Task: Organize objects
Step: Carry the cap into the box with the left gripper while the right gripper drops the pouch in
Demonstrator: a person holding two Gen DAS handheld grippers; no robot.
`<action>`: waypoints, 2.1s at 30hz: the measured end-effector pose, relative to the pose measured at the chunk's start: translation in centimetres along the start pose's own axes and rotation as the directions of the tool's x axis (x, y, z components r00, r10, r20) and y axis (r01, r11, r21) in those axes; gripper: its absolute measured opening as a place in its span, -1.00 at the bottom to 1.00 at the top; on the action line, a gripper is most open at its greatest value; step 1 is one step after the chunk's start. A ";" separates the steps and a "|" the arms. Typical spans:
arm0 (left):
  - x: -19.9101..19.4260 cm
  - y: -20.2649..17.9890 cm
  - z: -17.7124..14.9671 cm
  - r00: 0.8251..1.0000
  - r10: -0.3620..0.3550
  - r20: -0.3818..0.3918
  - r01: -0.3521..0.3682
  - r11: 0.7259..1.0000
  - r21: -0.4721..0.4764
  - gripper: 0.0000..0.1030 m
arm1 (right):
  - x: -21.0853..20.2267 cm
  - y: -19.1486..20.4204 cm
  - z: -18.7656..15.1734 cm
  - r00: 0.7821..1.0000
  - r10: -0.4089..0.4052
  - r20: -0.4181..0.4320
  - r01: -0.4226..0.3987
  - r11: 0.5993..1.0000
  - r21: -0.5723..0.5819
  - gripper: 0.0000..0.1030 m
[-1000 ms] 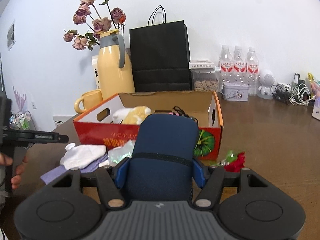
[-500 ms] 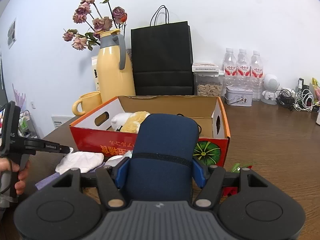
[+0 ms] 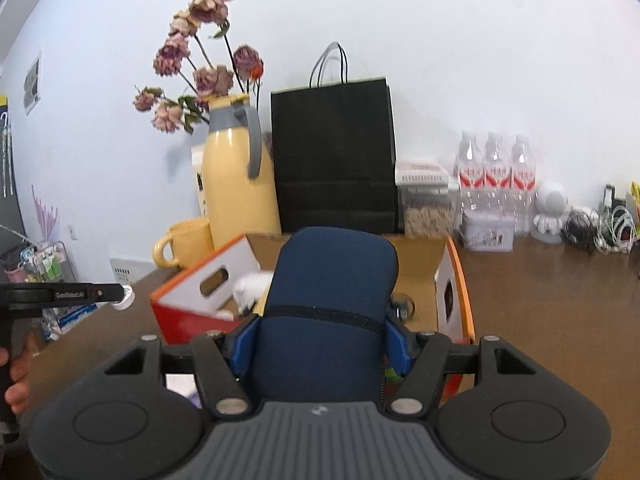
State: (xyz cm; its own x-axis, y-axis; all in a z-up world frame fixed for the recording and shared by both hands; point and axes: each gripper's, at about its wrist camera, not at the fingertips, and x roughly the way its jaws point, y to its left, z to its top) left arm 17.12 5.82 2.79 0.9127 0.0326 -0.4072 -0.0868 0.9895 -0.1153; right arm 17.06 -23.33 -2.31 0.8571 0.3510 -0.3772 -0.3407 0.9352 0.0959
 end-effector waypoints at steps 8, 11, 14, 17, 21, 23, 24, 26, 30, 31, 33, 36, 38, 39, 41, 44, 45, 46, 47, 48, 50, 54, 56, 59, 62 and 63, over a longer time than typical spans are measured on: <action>2.6 -4.4 3.1 0.998 -0.062 0.029 0.061 0.998 0.027 -0.90 | 4.1 -0.9 4.7 1.000 -0.013 0.016 0.013 1.000 0.009 0.21; 4.7 -5.7 3.4 0.998 -0.070 0.009 0.070 0.997 0.026 -0.90 | 6.4 -1.5 5.6 1.000 -0.030 0.000 0.030 0.999 0.011 0.22; 6.8 -7.0 3.4 0.998 -0.061 -0.015 0.061 0.998 0.025 -0.90 | 8.8 -2.4 6.0 0.999 -0.045 -0.021 0.046 0.999 0.026 0.21; 9.1 -7.5 3.1 0.998 -0.049 -0.041 0.050 0.999 0.016 -0.90 | 10.9 -3.0 5.5 0.995 -0.091 -0.044 0.093 0.995 0.038 0.21; 11.1 -7.8 2.4 0.996 -0.029 -0.079 0.031 0.999 0.024 -0.90 | 13.1 -3.8 4.3 0.990 -0.109 -0.085 0.114 0.992 0.053 0.22; 11.6 -7.9 2.0 0.996 -0.024 -0.091 0.028 0.999 0.040 -0.90 | 13.8 -4.1 3.7 0.988 -0.113 -0.105 0.118 0.992 0.051 0.22; 11.7 -8.0 1.8 0.995 -0.023 -0.094 0.028 0.999 0.047 -0.90 | 14.0 -4.2 3.5 0.987 -0.110 -0.114 0.116 0.992 0.053 0.22; 11.8 -8.0 1.6 0.995 -0.019 -0.095 0.024 0.998 0.053 -0.89 | 14.1 -4.5 3.4 0.987 -0.107 -0.118 0.114 0.992 0.061 0.23; 11.4 -7.8 1.5 0.997 0.004 -0.073 0.000 0.999 0.052 -0.85 | 13.9 -4.6 3.2 0.986 -0.108 -0.125 0.116 0.991 0.064 0.35; 11.4 -7.9 1.4 0.997 0.005 -0.072 -0.001 0.999 0.054 -0.76 | 13.9 -4.7 3.2 0.987 -0.106 -0.124 0.115 0.991 0.065 0.35; 11.2 -7.9 1.4 0.998 0.007 -0.066 -0.004 0.998 0.057 -0.31 | 13.7 -4.6 3.2 0.987 -0.108 -0.120 0.117 0.991 0.066 0.65; 10.8 -8.1 1.5 0.999 0.047 -0.026 -0.045 0.997 0.067 0.71 | 13.2 -4.6 3.3 0.988 -0.112 -0.103 0.118 0.991 0.059 0.86; 10.3 -8.2 1.6 0.998 0.060 0.003 -0.060 0.996 0.067 0.91 | 12.9 -4.5 3.4 0.990 -0.110 -0.094 0.115 0.992 0.058 0.92; 10.1 -8.1 1.7 0.998 0.056 0.010 -0.057 0.996 0.063 1.00 | 12.7 -4.5 3.5 0.990 -0.109 -0.089 0.115 0.992 0.057 0.93; 9.8 -8.1 1.9 0.998 0.058 0.021 -0.059 0.997 0.056 1.00 | 12.5 -4.5 3.5 0.991 -0.110 -0.081 0.115 0.992 0.058 0.93; 9.6 -8.2 2.0 0.998 0.059 0.025 -0.060 0.997 0.057 1.00 | 12.0 -4.4 3.6 0.991 -0.109 -0.073 0.113 0.992 0.058 0.94; 9.5 -8.2 2.0 0.998 0.057 0.025 -0.058 0.997 0.057 1.00 | 11.9 -4.4 3.7 0.992 -0.109 -0.071 0.113 0.992 0.057 0.95; 9.4 -8.2 2.0 0.998 0.054 0.026 -0.055 0.997 0.057 1.00 | 11.8 -4.4 3.7 0.992 -0.108 -0.067 0.112 0.992 0.055 0.96; 9.3 -8.2 2.1 0.998 0.051 0.027 -0.053 0.997 0.058 1.00 | 11.6 -4.4 3.7 0.992 -0.108 -0.063 0.111 0.992 0.054 0.99; 9.2 -8.3 2.0 0.998 0.049 0.028 -0.051 0.997 0.060 1.00 | 11.4 -4.3 3.8 0.992 -0.108 -0.059 0.111 0.992 0.053 1.00; 8.9 -8.4 2.1 0.999 0.044 0.030 -0.046 0.997 0.062 1.00 | 11.1 -4.3 3.8 0.993 -0.108 -0.051 0.110 0.993 0.048 1.00; 7.7 -8.2 2.2 0.998 0.038 0.047 -0.041 0.998 0.054 1.00 | 10.2 -4.1 3.9 0.994 -0.103 -0.035 0.104 0.994 0.037 1.00; 6.7 -8.0 2.1 0.998 0.034 0.056 -0.037 0.998 0.052 1.00 | 9.5 -3.9 3.8 0.995 -0.100 -0.027 0.101 0.994 0.031 1.00; 5.4 -7.6 2.0 0.998 0.026 0.055 -0.029 0.998 0.055 1.00 | 8.4 -3.6 3.5 0.995 -0.095 -0.018 0.095 0.995 0.016 1.00; 4.1 -7.1 1.7 0.999 0.023 0.042 -0.026 0.998 0.058 1.00 | 7.2 -3.3 3.1 0.998 -0.067 -0.015 0.067 0.998 0.008 1.00; 3.7 -6.9 1.6 0.999 0.020 0.035 -0.022 0.998 0.055 1.00 | 6.8 -3.2 2.9 0.998 -0.058 -0.014 0.058 0.998 0.006 1.00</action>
State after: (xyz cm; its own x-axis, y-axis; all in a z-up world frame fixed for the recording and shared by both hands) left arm 21.72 -0.62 3.51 0.9244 0.0569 -0.3771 -0.0841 0.9949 -0.0562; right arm 25.12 -23.84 -2.46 0.8698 0.2951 -0.3954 -0.2879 0.9544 0.0790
